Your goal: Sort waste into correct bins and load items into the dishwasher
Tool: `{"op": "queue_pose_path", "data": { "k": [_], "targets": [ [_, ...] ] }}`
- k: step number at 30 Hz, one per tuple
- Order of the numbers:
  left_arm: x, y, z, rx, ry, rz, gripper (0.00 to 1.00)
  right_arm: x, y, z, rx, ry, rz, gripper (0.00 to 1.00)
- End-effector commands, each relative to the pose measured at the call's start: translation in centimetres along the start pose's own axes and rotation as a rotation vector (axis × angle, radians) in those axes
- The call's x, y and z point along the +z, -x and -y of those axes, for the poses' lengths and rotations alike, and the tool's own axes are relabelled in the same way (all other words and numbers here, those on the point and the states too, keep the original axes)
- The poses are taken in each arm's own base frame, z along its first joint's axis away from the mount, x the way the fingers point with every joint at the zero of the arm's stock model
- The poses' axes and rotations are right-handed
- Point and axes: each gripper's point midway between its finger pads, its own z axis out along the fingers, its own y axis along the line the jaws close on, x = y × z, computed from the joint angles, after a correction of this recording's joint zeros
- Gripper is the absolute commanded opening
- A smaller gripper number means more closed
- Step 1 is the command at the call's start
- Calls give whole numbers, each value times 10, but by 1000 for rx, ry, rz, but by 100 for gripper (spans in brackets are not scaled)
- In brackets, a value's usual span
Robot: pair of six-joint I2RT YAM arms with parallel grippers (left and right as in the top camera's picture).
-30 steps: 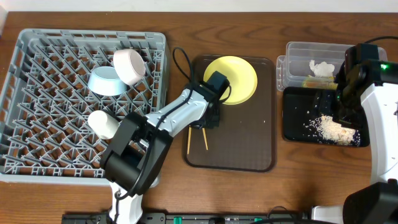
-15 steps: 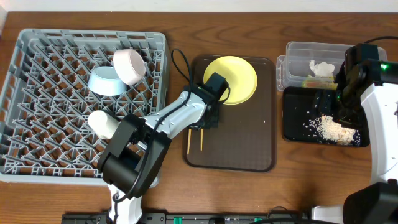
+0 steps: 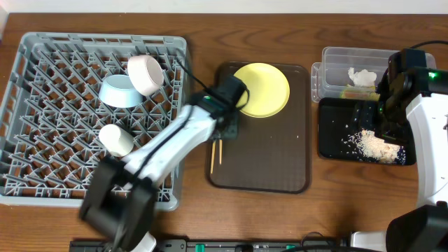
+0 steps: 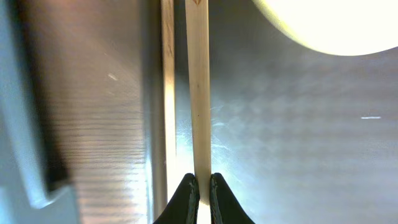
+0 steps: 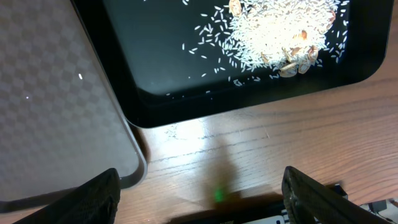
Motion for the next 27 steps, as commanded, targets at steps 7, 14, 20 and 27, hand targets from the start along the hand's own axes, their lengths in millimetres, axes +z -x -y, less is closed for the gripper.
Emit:
{"op": "queue_pose_path", "data": {
  "k": [7,14,20,27],
  "targets": [
    [-73,15,-52,86,10,118,6,-3,2,3,-3,2,10,81],
    [-76,17,-113,45,80,70,6,-3,2,3,-3,2,10,81],
    [-69,18,-131,69,99,49,6,-3,2,3,-3,3,11,81],
    [-32,19,-134,92,111,-32,6,-3,2,3,-3,2,10,81]
  ]
}}
